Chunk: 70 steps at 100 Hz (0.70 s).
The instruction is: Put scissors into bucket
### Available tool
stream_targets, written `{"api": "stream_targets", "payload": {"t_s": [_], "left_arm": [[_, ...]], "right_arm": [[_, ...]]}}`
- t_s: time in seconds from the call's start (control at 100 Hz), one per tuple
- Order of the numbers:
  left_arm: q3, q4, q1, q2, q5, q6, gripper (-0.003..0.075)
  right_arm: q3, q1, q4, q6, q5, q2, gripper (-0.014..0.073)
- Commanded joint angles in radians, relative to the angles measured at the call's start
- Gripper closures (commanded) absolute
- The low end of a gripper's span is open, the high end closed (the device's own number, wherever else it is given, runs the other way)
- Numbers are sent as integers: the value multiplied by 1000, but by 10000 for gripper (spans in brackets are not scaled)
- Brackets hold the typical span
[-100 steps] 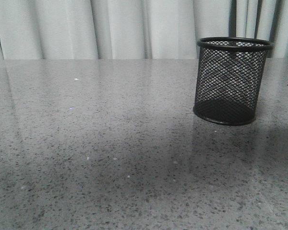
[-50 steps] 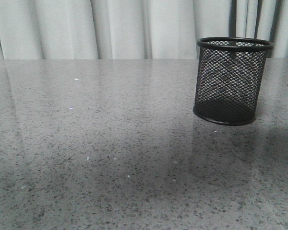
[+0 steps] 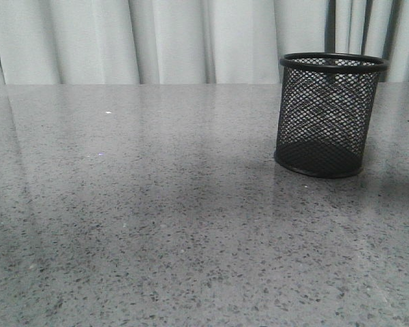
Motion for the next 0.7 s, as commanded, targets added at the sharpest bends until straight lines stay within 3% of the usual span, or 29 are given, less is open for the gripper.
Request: {"api": "stream_targets", "payload": {"t_s": [0.0,0.19,0.32,0.69], "left_arm": [[-39,20,77,-61,-66,-25,302],[-39,18,238,-141,21,-36,302],[-39,13,307,-202,41,-36,302],[-39,12,331,-317,32,-36,302]], "right_arm": [[-44,-2,-13,11,-77,12,638],[-173,-2,-293,169,-43,77,638],[-306,-2,-464,267,103,164,638],[-509,-2,-548,308,347,387,638]]}}
